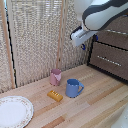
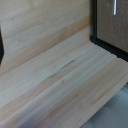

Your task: Kindly get your arm to the topmost drawer handle. Get a good grip on it, then softly pull to open it.

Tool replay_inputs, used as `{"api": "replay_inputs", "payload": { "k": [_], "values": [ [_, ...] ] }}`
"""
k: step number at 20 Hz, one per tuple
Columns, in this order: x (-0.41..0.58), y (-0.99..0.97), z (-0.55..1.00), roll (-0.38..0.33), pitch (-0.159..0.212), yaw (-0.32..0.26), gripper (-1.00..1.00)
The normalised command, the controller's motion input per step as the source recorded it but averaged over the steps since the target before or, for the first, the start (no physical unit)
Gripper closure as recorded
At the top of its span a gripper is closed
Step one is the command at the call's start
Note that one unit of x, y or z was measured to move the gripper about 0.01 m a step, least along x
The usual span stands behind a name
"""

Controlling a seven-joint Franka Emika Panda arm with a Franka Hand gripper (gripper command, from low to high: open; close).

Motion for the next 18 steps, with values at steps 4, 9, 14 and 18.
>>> {"api": "replay_inputs", "payload": {
  "k": [4,9,14,18],
  "values": [
    [0.306,-0.21,0.0,-0.375,0.032,-0.014,-1.0],
    [0.282,-0.22,0.0,-0.375,0.022,-0.011,-1.0],
    [0.114,-0.22,0.0,-0.375,0.004,0.0,-1.0],
    [0.0,-0.22,-0.01,-0.375,0.003,0.031,-1.0]
  ]
}}
